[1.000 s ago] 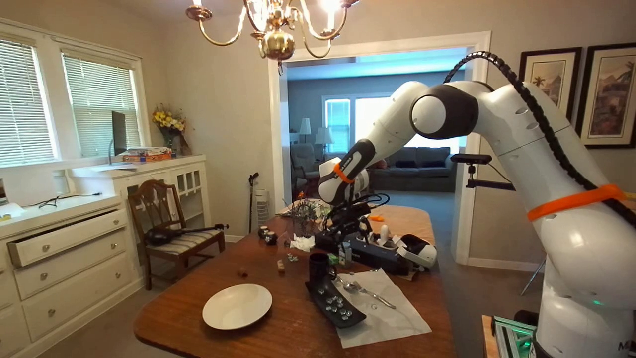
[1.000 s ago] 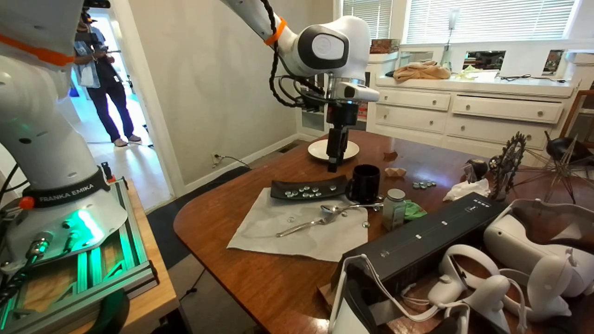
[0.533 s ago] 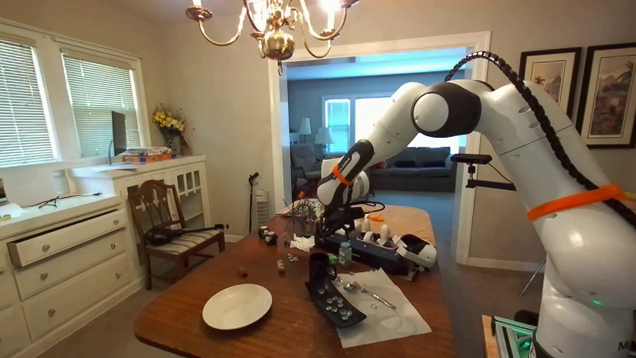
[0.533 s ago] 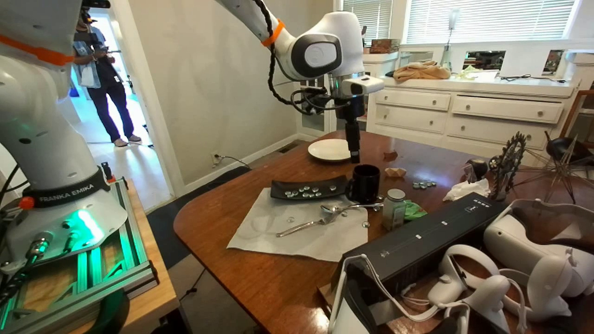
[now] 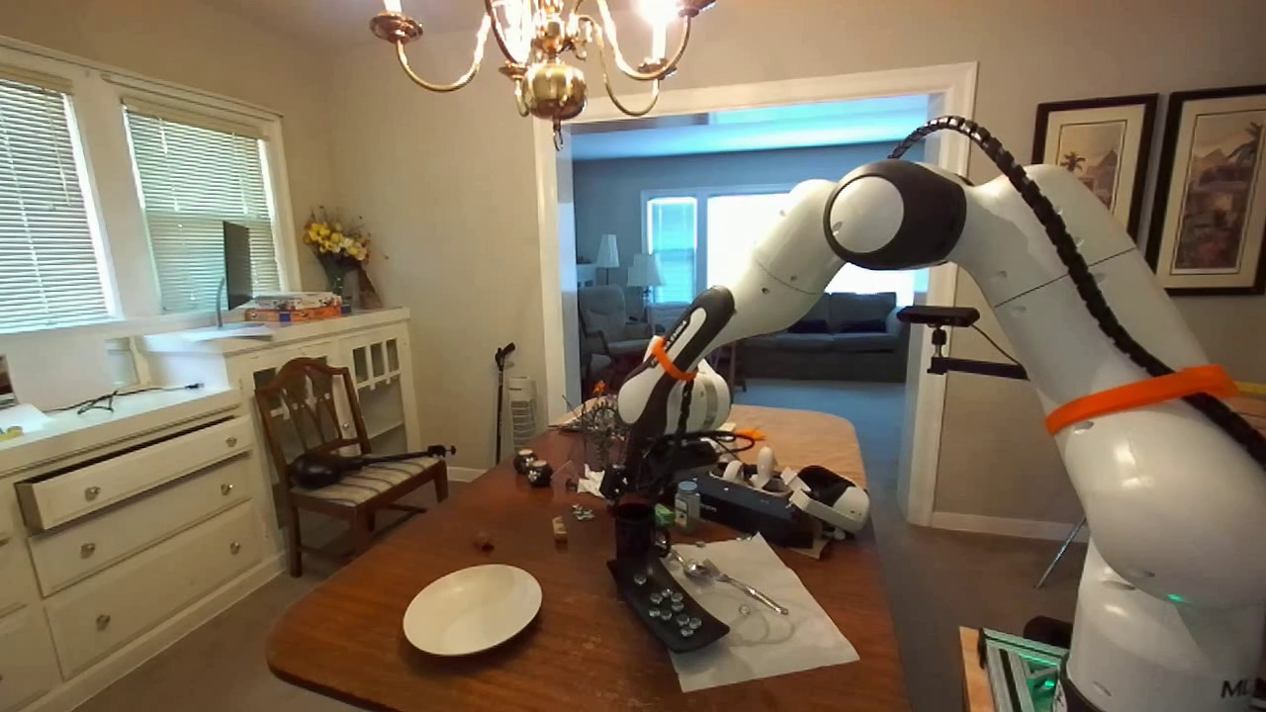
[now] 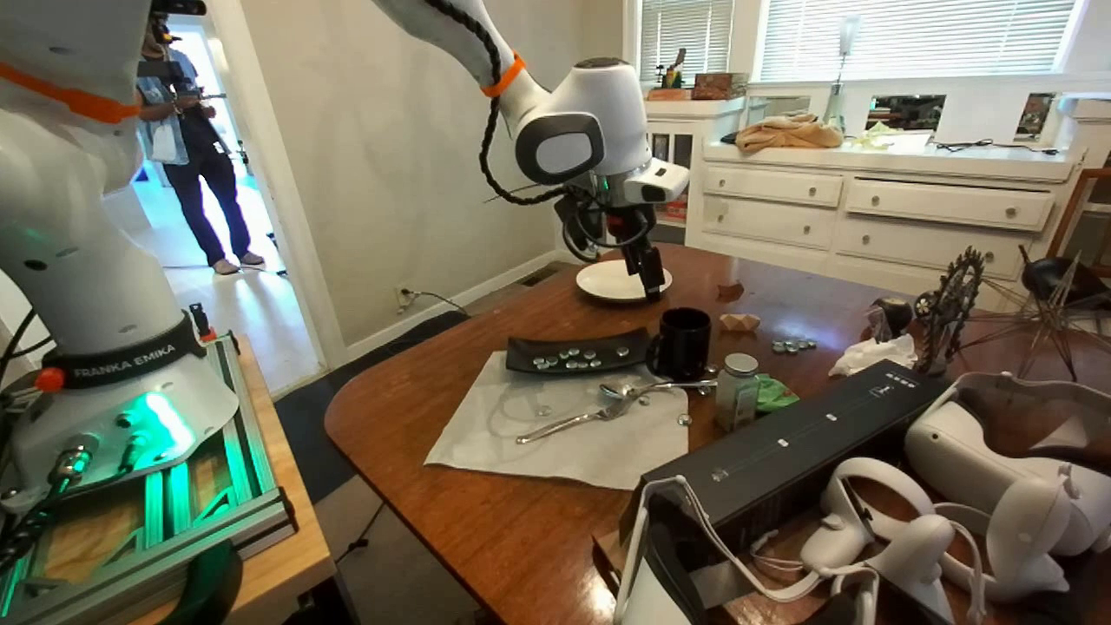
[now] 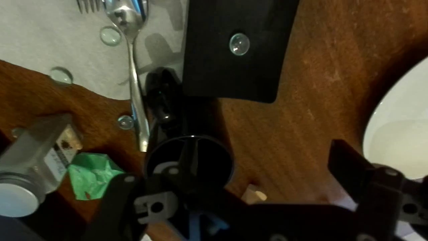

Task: Put the black cup on the white plate

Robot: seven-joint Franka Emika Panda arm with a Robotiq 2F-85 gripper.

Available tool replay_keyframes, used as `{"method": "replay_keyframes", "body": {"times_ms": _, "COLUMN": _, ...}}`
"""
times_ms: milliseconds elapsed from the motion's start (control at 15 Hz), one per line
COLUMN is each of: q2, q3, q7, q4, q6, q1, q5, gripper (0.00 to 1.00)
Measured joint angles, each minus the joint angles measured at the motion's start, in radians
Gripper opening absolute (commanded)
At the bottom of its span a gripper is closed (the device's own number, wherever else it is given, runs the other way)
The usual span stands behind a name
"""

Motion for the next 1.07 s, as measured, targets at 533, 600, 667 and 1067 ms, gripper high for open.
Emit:
{"method": "replay_keyframes", "body": {"times_ms": 533, "q2": 0.011, "q3": 0.081, "q7": -0.206, "q4": 0.002, "q6": 0.031, "q1": -0.068, "q5": 0.022, "gripper": 1.0}}
{"method": "replay_keyframes", "body": {"times_ms": 600, "q2": 0.012, "q3": 0.084, "q7": -0.206, "q4": 0.003, "q6": 0.03, "q1": -0.07, "q5": 0.022, "gripper": 1.0}}
{"method": "replay_keyframes", "body": {"times_ms": 667, "q2": 0.016, "q3": 0.085, "q7": -0.211, "q4": 0.006, "q6": 0.035, "q1": -0.07, "q5": 0.022, "gripper": 1.0}}
{"method": "replay_keyframes", "body": {"times_ms": 1067, "q2": 0.124, "q3": 0.11, "q7": -0.285, "q4": 0.055, "q6": 0.201, "q1": -0.082, "q5": 0.012, "gripper": 1.0}}
